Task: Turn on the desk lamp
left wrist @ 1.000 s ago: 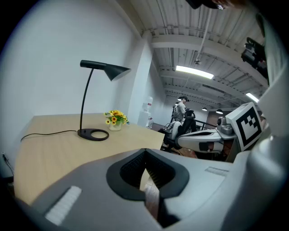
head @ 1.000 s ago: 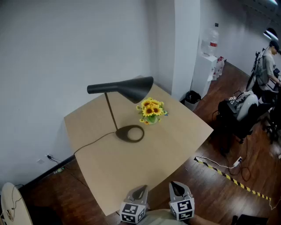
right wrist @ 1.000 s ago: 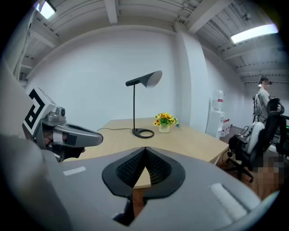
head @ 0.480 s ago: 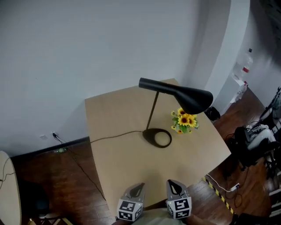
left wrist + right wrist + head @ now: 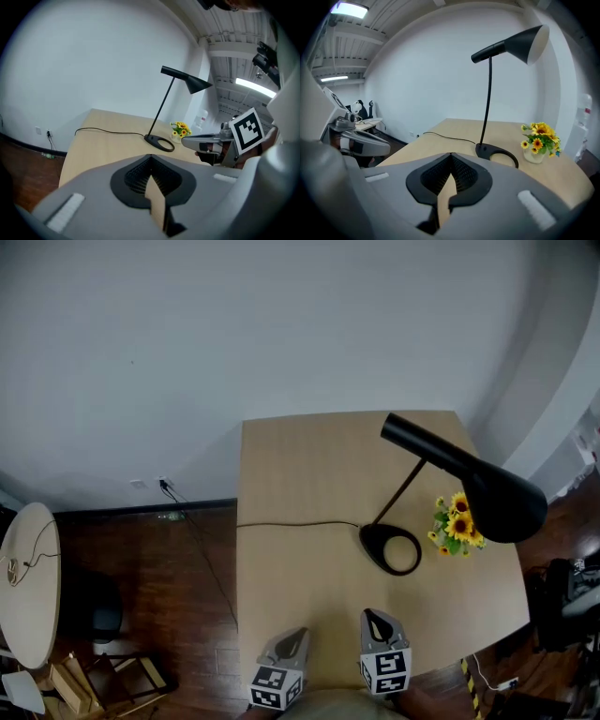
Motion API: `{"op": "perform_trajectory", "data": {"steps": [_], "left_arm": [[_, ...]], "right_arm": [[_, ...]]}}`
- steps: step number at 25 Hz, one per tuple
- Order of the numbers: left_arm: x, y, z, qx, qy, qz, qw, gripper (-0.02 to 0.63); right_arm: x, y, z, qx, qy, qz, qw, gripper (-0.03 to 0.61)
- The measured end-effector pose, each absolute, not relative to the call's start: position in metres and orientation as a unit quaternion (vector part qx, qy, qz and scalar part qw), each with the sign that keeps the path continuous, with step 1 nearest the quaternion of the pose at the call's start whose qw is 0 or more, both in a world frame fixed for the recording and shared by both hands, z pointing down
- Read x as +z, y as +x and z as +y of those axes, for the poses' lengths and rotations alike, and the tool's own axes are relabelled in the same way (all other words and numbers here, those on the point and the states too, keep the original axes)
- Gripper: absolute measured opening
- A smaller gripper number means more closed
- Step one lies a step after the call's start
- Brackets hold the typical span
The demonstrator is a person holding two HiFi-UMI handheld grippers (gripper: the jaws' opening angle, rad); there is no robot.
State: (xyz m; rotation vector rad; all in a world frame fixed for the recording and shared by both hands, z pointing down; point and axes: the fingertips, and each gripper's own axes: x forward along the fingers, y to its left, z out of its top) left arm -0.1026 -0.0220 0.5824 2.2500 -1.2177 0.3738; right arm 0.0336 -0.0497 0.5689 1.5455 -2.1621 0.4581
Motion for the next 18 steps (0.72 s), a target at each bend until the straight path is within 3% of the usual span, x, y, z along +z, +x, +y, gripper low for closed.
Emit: {"op": "perform_trajectory", "data": {"steps": [18], "left_arm": [[0.587, -0.031, -0.128, 0.164, 0.798, -0.508, 0.278, 0.000]], "right_arm": [[0.656, 0.109, -0.246, 0.177, 0.555, -0.773, 0.250, 0.000]]}}
